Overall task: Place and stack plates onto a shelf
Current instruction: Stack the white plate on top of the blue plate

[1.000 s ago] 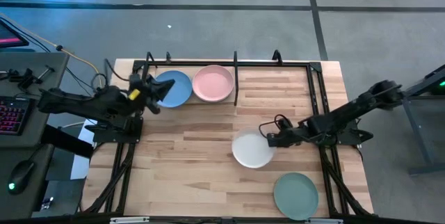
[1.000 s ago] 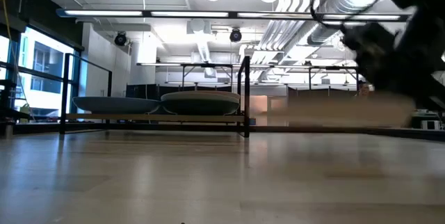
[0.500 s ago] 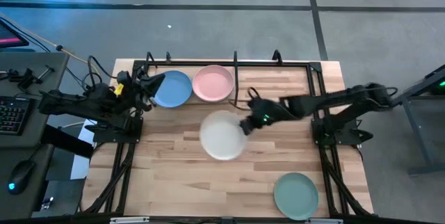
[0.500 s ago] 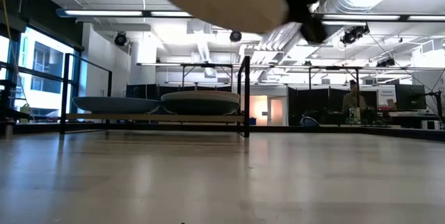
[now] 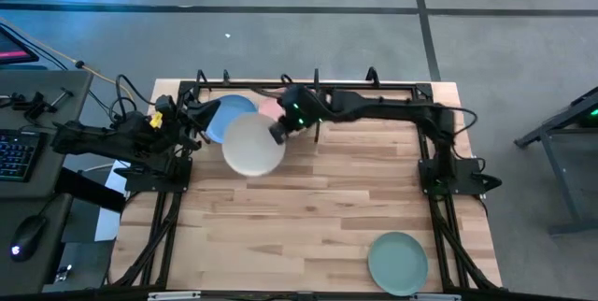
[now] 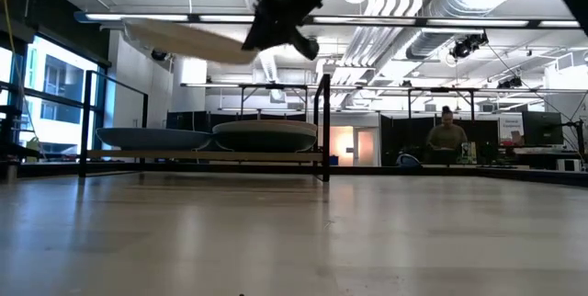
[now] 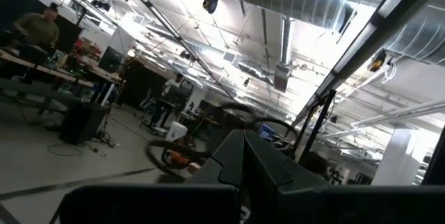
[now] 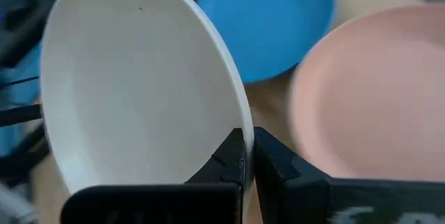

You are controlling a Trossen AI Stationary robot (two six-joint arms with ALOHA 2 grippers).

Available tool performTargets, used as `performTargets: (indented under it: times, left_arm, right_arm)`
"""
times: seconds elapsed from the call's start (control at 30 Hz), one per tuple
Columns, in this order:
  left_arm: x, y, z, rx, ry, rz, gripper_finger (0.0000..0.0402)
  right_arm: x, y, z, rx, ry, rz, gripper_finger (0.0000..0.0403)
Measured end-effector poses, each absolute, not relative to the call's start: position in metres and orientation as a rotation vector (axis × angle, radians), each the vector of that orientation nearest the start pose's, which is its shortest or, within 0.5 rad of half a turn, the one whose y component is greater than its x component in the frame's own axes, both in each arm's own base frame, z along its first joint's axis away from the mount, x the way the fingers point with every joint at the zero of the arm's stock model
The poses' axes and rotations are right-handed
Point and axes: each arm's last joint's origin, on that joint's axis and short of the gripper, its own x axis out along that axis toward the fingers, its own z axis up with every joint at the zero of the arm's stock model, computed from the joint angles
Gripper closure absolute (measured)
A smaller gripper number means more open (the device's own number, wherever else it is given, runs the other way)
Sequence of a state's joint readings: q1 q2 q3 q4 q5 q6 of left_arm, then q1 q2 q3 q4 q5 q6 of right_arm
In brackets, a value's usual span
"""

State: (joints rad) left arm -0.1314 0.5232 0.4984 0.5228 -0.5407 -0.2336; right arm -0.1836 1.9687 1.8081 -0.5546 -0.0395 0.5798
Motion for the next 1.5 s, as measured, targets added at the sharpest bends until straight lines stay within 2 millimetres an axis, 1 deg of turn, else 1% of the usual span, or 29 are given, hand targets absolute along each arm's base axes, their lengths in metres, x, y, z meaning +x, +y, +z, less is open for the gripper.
performTargets:
  times: [0.07, 0.13, 0.3, 0.37, 0.43, 0.53, 0.6, 0.7, 0.9, 1.03, 1.17, 1.37, 1.5]
  left_arm:
    - [0.12, -0.001, 0.334, -0.392, -0.52, 0.345, 0.0401]
    - [0.12, -0.001, 0.334, -0.4, -0.521, 0.343, 0.0402]
    - [0.12, -0.001, 0.333, -0.407, -0.522, 0.341, 0.0402]
    - [0.12, -0.001, 0.333, -0.405, -0.521, 0.342, 0.0401]
    - [0.12, -0.001, 0.333, -0.398, -0.52, 0.344, 0.0401]
    - [0.12, -0.001, 0.333, -0.391, -0.518, 0.345, 0.0401]
    - [0.12, -0.001, 0.333, -0.391, -0.519, 0.346, 0.0401]
    - [0.12, -0.001, 0.333, -0.392, -0.518, 0.345, 0.0401]
    - [0.12, -0.001, 0.334, -0.392, -0.52, 0.345, 0.0401]
    - [0.12, -0.001, 0.334, -0.4, -0.521, 0.345, 0.0402]
    - [0.12, -0.001, 0.334, -0.416, -0.524, 0.344, 0.0401]
    - [0.12, -0.001, 0.334, -0.418, -0.524, 0.351, 0.0401]
    - [0.12, 0.0, 0.334, -0.418, -0.525, 0.355, 0.0402]
  right_arm:
    - [0.446, -0.096, 0.302, 0.614, 0.683, -0.366, 0.0403]
    - [0.449, -0.111, 0.303, 0.6, 0.713, -0.39, 0.0403]
    - [0.442, -0.145, 0.308, 0.622, 0.718, -0.438, 0.0403]
    - [0.44, -0.155, 0.309, 0.659, 0.698, -0.446, 0.0403]
    - [0.437, -0.161, 0.309, 0.687, 0.692, -0.462, 0.0403]
    - [0.443, -0.163, 0.305, 0.716, 0.659, -0.467, 0.0403]
    - [0.451, -0.163, 0.298, 0.743, 0.631, -0.467, 0.0403]
    - [0.466, -0.163, 0.284, 0.796, 0.576, -0.464, 0.0403]
    - [0.488, -0.169, 0.247, 0.896, 0.526, -0.5, 0.0403]
    - [0.501, -0.171, 0.232, 0.946, 0.442, -0.505, 0.0403]
    - [0.511, -0.167, 0.222, 0.989, 0.397, -0.488, 0.0403]
    - [0.519, -0.158, 0.205, 1.014, 0.404, -0.478, 0.0403]
    - [0.521, -0.155, 0.205, 1.0, 0.388, -0.494, 0.0403]
